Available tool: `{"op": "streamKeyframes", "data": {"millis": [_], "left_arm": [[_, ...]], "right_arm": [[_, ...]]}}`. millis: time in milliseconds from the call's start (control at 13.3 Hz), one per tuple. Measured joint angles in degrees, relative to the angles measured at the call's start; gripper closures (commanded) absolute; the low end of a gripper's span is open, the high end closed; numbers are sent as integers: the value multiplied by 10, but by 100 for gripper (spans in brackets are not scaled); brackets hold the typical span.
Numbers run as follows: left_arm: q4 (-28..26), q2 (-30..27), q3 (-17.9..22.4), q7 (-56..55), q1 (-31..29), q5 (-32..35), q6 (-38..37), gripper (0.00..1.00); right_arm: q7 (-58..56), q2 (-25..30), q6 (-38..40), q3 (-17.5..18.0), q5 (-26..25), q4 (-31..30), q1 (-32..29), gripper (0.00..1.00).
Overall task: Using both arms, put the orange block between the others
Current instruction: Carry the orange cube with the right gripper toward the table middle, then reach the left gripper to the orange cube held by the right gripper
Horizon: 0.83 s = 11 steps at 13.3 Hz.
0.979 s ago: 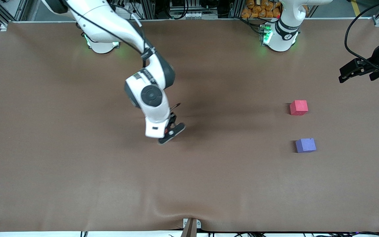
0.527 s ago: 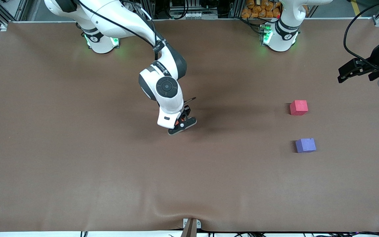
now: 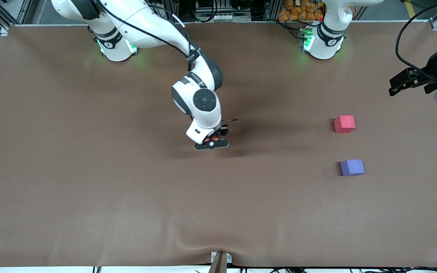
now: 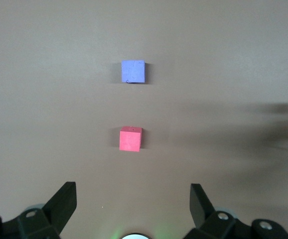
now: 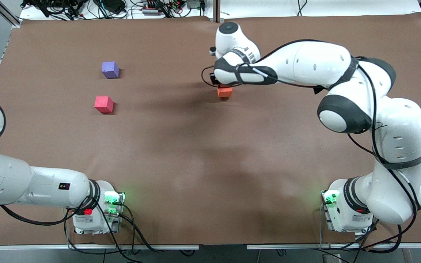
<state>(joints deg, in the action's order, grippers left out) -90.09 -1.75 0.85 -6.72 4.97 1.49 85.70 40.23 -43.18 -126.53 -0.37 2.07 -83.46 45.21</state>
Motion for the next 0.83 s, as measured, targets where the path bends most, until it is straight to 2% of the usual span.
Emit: {"op": "streamKeyframes", "data": {"millis": [452,527,603,678,829], "left_arm": [[-1,27,-27,-13,33,0,10,0],[-1,39,-31,-28,47,0,19,0],[-1,53,-33,-46,62,0,29,0],[-1,68,-34,-65,80,0,40,0],[-1,100,-36,-96,115,0,63,0]], "right_arm": [[39,-29,0,-5,0,32,18,100],[39,-33,0,-4,0,35,18,78],[39,-36,0,-4,0,37,18,29],[39,-37,0,-4,0,39,18,0],[40,-37,0,-4,0,42,19,0]]}}
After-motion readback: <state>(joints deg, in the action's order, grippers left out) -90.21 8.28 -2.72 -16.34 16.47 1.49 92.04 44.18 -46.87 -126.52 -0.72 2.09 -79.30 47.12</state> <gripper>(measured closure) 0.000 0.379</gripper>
